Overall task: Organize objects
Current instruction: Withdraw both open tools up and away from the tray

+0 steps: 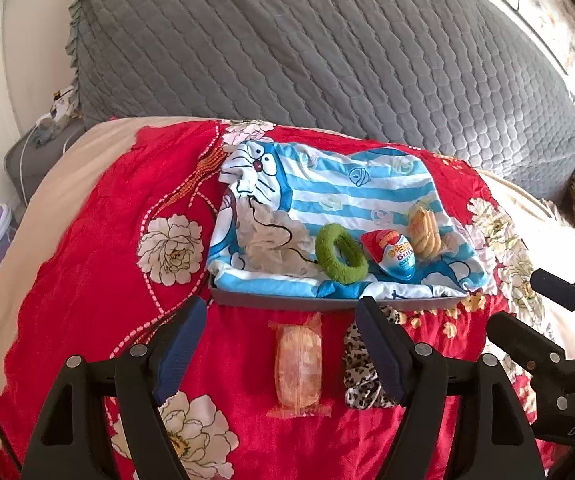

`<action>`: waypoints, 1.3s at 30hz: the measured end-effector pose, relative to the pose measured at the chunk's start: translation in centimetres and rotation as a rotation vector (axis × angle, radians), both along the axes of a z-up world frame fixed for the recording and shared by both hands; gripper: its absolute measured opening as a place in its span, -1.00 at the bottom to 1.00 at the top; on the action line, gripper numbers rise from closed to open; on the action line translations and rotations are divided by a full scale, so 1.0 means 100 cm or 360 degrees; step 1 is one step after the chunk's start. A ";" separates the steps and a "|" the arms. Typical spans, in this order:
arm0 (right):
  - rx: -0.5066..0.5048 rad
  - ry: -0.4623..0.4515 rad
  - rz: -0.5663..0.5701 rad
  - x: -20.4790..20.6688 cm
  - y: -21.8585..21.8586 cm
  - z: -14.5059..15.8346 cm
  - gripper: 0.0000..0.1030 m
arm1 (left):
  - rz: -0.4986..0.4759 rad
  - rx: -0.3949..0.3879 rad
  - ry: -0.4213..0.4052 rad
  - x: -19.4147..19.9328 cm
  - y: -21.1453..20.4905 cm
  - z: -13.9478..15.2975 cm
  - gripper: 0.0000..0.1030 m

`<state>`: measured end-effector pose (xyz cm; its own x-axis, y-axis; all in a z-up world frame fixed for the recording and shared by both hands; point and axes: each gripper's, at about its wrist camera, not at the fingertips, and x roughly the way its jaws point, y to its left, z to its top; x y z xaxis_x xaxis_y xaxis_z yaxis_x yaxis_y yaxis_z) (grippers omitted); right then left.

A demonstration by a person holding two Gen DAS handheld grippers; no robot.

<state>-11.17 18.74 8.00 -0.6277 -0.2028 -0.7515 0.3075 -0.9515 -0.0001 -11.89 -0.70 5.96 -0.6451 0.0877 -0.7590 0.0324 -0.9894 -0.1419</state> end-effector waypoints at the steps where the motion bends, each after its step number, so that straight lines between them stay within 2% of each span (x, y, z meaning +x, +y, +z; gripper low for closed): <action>1: 0.0004 0.0005 0.0000 0.001 0.000 0.001 0.70 | 0.0002 0.0014 -0.0001 0.002 -0.001 0.000 0.52; 12: 0.0023 -0.0004 -0.0006 0.009 -0.002 0.006 0.73 | -0.0020 0.0026 0.0003 0.016 -0.004 -0.002 0.53; 25: 0.0017 0.0001 -0.0012 0.025 -0.006 0.013 0.88 | -0.0046 -0.0009 0.0004 0.035 -0.006 0.003 0.55; 39: 0.0005 -0.0022 -0.0023 0.043 -0.003 0.007 0.90 | -0.0090 -0.0061 0.0021 0.052 -0.002 0.009 0.56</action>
<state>-6.82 18.41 8.71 -0.6201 -0.1915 -0.7608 0.2939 -0.9558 0.0010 -6.67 -0.94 6.88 -0.6500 0.0953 -0.7540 -0.0250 -0.9943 -0.1040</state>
